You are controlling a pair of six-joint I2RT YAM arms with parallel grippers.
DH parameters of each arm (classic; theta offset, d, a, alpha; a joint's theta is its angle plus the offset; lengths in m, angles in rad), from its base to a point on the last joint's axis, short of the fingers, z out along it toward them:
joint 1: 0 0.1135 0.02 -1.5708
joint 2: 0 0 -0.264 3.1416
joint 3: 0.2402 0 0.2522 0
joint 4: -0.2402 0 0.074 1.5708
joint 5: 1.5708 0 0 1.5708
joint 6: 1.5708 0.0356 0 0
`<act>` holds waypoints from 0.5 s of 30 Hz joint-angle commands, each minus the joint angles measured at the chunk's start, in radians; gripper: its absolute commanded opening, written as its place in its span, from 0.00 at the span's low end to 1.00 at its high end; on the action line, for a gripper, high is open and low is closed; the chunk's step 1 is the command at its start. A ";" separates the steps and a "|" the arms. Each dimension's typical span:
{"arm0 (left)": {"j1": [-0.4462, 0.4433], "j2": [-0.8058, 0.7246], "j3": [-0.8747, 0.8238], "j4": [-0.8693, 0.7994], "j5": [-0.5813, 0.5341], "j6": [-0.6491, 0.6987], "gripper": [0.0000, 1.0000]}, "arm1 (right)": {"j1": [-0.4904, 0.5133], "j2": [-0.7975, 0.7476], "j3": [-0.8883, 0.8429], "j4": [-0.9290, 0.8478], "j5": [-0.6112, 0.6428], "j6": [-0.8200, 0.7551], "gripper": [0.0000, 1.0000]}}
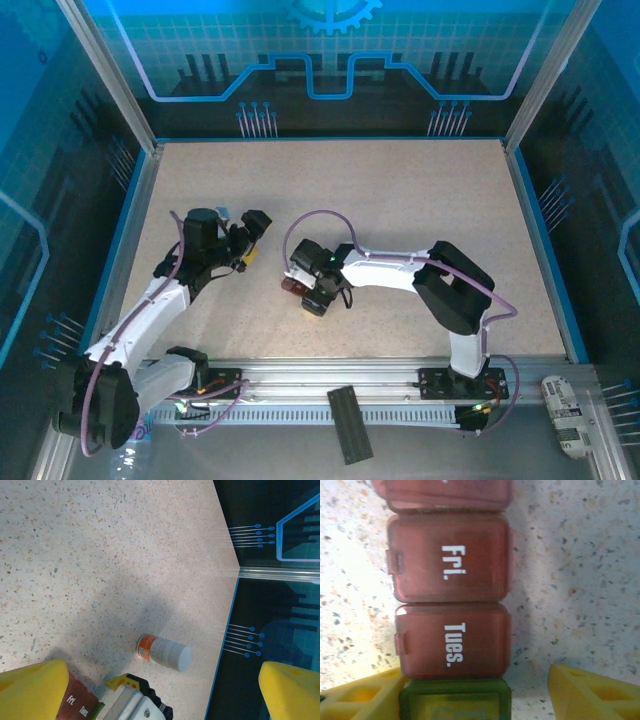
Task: Sort the pills into containers
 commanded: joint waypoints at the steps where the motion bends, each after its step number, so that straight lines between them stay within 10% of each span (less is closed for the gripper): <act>1: 0.001 0.003 0.019 -0.018 -0.007 0.020 0.99 | -0.022 0.044 0.042 -0.071 0.132 -0.033 0.67; 15: 0.001 0.014 0.019 -0.027 -0.002 0.043 0.99 | -0.092 0.034 0.109 -0.116 0.106 -0.047 0.67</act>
